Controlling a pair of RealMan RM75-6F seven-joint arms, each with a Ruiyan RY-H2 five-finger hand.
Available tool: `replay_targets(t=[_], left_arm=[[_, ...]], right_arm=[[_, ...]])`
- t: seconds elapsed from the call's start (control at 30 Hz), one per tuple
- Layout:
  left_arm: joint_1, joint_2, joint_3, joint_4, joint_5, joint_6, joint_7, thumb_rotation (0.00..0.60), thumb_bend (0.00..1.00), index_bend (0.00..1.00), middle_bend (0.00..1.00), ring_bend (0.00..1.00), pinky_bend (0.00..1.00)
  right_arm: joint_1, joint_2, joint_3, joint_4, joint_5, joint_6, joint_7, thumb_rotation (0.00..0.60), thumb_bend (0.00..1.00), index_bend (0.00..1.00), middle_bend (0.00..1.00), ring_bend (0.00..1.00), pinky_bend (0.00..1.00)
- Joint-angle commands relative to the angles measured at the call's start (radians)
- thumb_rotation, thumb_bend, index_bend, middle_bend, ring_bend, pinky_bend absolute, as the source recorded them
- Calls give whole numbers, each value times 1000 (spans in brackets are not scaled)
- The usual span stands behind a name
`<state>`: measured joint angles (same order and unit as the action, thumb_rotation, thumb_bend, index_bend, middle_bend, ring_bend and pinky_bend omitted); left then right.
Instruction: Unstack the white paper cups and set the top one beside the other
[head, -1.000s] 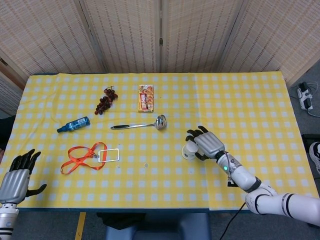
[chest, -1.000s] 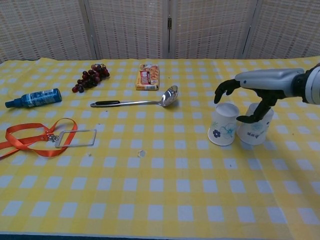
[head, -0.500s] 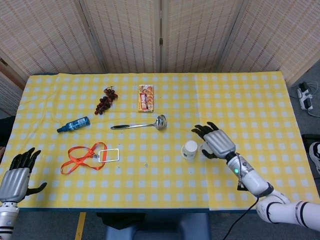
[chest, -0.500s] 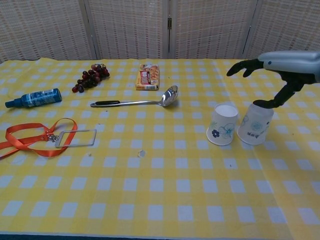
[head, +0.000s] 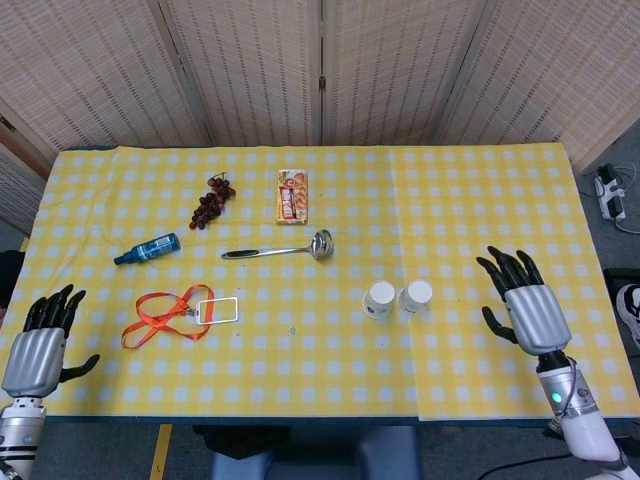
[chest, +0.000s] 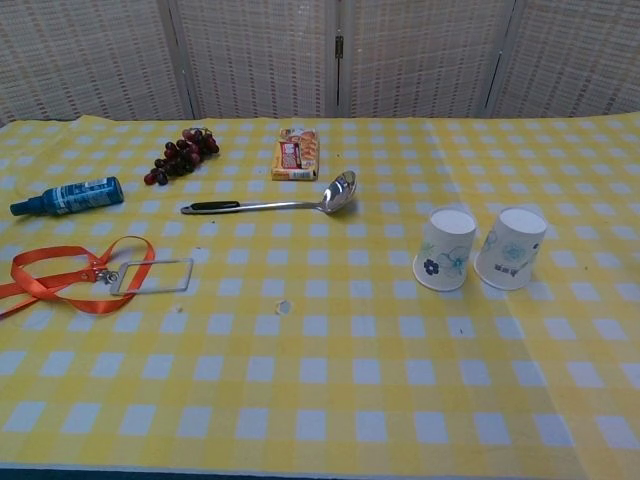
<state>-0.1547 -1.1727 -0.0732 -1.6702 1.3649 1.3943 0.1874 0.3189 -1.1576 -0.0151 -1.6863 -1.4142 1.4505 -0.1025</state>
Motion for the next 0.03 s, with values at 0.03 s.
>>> replay_targets(t=[0.03], left_arm=[[-4, -6, -3, 0, 3, 2, 5, 600, 239, 54, 14, 0, 0]], right_arm=[[-61, 2, -29, 19, -46, 58, 44, 600, 441, 136, 59, 95, 24]])
